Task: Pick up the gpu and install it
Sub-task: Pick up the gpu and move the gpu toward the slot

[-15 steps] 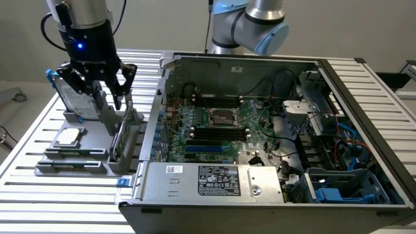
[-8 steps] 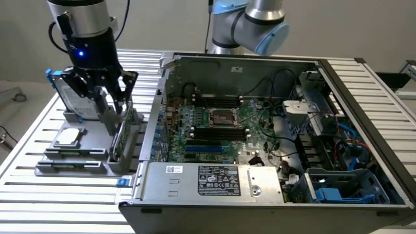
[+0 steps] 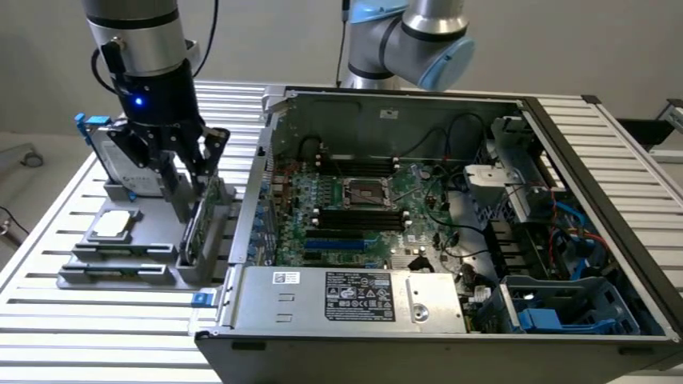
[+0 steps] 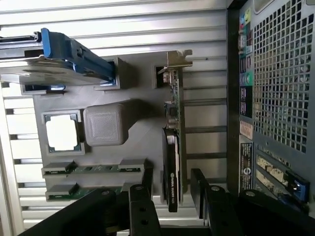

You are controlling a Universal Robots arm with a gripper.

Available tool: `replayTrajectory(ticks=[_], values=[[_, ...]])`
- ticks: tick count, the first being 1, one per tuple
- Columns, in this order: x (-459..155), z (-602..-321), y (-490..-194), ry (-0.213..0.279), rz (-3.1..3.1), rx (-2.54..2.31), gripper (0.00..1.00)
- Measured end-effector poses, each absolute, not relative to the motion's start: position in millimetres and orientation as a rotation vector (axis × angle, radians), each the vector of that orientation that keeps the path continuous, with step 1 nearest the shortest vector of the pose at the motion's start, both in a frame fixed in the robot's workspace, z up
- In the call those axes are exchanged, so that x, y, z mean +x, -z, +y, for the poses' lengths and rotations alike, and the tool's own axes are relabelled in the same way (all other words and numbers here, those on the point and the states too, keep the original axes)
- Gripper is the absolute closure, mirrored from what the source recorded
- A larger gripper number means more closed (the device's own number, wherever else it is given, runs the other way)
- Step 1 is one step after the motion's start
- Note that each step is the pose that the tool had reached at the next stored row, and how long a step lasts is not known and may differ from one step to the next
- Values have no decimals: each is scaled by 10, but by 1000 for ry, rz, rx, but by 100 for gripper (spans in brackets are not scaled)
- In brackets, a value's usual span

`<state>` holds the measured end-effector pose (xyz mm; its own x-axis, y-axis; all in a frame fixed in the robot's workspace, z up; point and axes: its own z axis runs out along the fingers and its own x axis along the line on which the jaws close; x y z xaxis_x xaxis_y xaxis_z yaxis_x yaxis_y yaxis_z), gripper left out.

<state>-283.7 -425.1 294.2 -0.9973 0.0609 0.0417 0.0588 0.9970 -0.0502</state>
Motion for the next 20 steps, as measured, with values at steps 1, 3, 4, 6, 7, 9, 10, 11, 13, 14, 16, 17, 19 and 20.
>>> replayTrajectory(ticks=[1, 3, 4, 6, 7, 9, 10, 11, 13, 14, 16, 17, 19, 20], values=[[-2836, -4251, -2923, -76, -3096, -93, 56], [-2836, -4251, -2887, -76, -3096, -93, 56], [-2835, -4252, -2868, -76, -3096, -93, 56], [-2835, -4252, -2832, -76, -3096, -92, 56], [-2835, -4252, -2814, -76, -3096, -91, 56], [-2836, -4252, -2778, -76, -3096, -88, 56], [-2836, -4253, -2759, -76, -3096, -86, 56], [-2835, -4253, -2741, -76, -3097, -83, 56], [-2835, -4253, -2705, -76, -3097, -71, 56], [-2835, -4253, -2687, -76, -3097, -64, 56], [-2835, -4253, -2651, -77, -3098, -43, 56], [-2835, -4253, -2633, -77, -3098, -29, 56], [-2835, -4253, -2601, -76, -3099, 6, 56], [-2835, -4253, -2588, -75, -3099, 25, 56]])
